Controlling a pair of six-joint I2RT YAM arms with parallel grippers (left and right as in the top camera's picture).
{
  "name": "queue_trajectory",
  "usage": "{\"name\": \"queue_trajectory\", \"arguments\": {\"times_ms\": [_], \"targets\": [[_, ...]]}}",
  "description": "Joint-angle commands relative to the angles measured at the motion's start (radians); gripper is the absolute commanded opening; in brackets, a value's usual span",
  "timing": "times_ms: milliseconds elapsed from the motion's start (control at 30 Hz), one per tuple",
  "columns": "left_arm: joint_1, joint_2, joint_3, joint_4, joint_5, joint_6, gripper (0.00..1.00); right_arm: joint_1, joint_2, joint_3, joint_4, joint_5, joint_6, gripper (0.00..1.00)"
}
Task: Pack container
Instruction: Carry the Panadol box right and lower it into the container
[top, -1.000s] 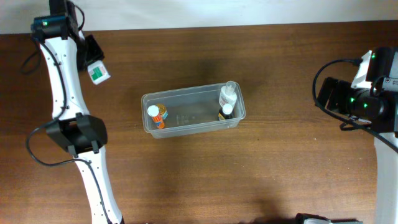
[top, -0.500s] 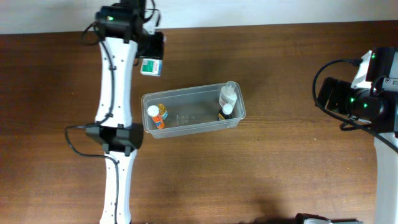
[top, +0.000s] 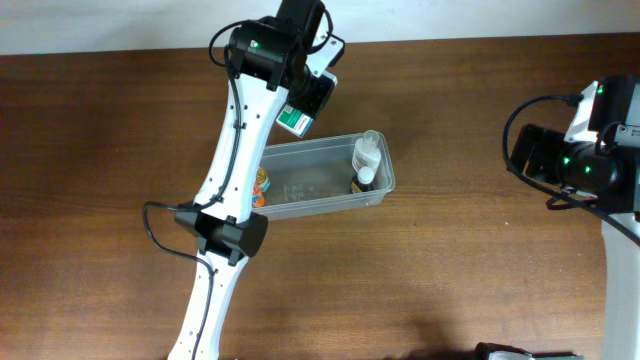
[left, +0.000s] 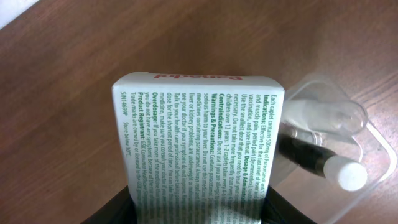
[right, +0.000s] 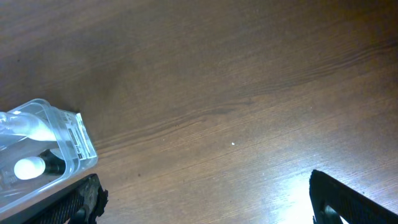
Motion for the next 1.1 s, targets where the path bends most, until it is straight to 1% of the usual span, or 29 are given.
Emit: {"name": "queue_trajectory", "arguments": {"times_ms": [0,100,233,267,367,433,500,600,767,833,1067], "targets": [[-0.019,-0.116,-0.105,-0.001,-0.046,0.021,0.48,-0.007,0.001,0.017,0.000,-0.002,0.011,0.98],[-0.021,-0.192,-0.222,-0.001,-0.047,0.027,0.48,-0.007,0.001,0.017,0.000,-0.002,0.011,0.98],[-0.022,-0.301,-0.370,-0.001,-0.045,0.074,0.48,-0.007,0.001,0.017,0.000,-0.002,0.011,0.98],[-0.023,-0.328,-0.402,-0.001,-0.014,0.148,0.48,-0.007,0.001,0.017,0.000,-0.002,0.011,0.98],[-0.022,-0.332,-0.414,-0.001,0.047,0.236,0.48,-0.007,0.001,0.017,0.000,-0.002,0.011,0.98],[-0.023,-0.332,-0.450,-0.001,0.076,0.317,0.49,-0.007,0.001,0.017,0.000,-0.002,0.011,0.99],[-0.023,-0.332,-0.494,0.000,0.098,0.370,0.53,-0.007,0.001,0.017,0.000,-0.002,0.011,0.98],[-0.023,-0.332,-0.568,0.014,0.108,0.422,0.55,-0.007,0.001,0.017,0.000,-0.002,0.011,0.98],[-0.023,-0.332,-0.714,0.117,0.107,0.447,0.58,-0.007,0.001,0.017,0.000,-0.001,0.011,0.98],[-0.023,-0.332,-0.742,0.140,0.107,0.447,0.58,-0.007,0.001,0.017,0.000,-0.002,0.011,0.98],[-0.023,-0.333,-0.763,0.177,0.101,0.446,0.58,-0.007,0.001,0.017,0.000,-0.002,0.011,0.98]]}}
